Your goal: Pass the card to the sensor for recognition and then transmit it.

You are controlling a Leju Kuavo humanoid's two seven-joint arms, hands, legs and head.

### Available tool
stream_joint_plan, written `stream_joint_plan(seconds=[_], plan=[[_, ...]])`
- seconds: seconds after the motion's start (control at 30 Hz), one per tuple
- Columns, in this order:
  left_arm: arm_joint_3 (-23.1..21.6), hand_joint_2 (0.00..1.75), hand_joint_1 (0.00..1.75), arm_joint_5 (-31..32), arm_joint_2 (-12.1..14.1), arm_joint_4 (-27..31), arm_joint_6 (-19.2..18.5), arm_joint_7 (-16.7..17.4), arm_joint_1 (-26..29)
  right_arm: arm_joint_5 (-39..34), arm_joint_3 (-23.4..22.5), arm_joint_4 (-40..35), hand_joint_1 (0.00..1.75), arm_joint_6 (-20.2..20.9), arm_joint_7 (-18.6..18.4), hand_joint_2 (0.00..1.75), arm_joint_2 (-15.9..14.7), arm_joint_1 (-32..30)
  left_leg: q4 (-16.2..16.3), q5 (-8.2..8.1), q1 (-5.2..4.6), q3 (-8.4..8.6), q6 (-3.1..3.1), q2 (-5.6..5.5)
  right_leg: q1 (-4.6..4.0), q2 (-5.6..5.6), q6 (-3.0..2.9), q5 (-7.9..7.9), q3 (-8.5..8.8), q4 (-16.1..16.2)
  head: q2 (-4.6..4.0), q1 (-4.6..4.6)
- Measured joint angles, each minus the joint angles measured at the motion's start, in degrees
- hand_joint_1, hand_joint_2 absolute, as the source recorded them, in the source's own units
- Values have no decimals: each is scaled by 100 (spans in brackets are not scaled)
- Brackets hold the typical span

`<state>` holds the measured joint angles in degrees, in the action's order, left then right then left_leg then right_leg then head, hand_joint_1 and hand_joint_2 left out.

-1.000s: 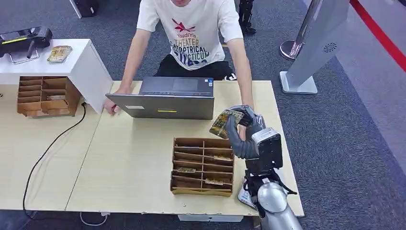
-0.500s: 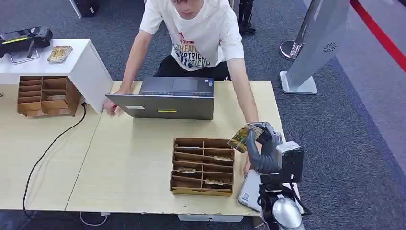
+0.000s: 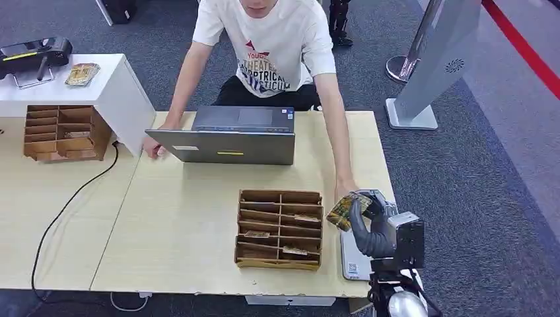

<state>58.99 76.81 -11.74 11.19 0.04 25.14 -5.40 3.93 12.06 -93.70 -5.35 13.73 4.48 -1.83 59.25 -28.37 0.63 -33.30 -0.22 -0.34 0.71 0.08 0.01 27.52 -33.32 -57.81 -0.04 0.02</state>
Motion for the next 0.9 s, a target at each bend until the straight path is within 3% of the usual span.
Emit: stream_joint_plan(seconds=[0.37, 0.57, 0.9], plan=[[13, 0, 0, -52, 0, 0, 17, 0, -1, 234, -61, 42, 175, 24, -35, 175, -52, -106, 0, 0, 0, 0, 0, 0, 0, 0, 0, 0, 0, 0, 0, 0], [22, 0, 0, -83, -2, 0, 20, 0, -1, 1040, -61, 116, 175, -354, -135, 175, -100, -109, 0, 0, 0, 0, 0, 0, 0, 0, 0, 0, 1, 0, 0, 0], [77, 0, 0, -133, -7, 0, 20, 0, -1, 1797, -61, 245, 175, -798, -286, 175, -142, -106, 0, 0, 0, 0, 0, 0, 0, 0, 0, 0, 1, 0, 0, 0]])
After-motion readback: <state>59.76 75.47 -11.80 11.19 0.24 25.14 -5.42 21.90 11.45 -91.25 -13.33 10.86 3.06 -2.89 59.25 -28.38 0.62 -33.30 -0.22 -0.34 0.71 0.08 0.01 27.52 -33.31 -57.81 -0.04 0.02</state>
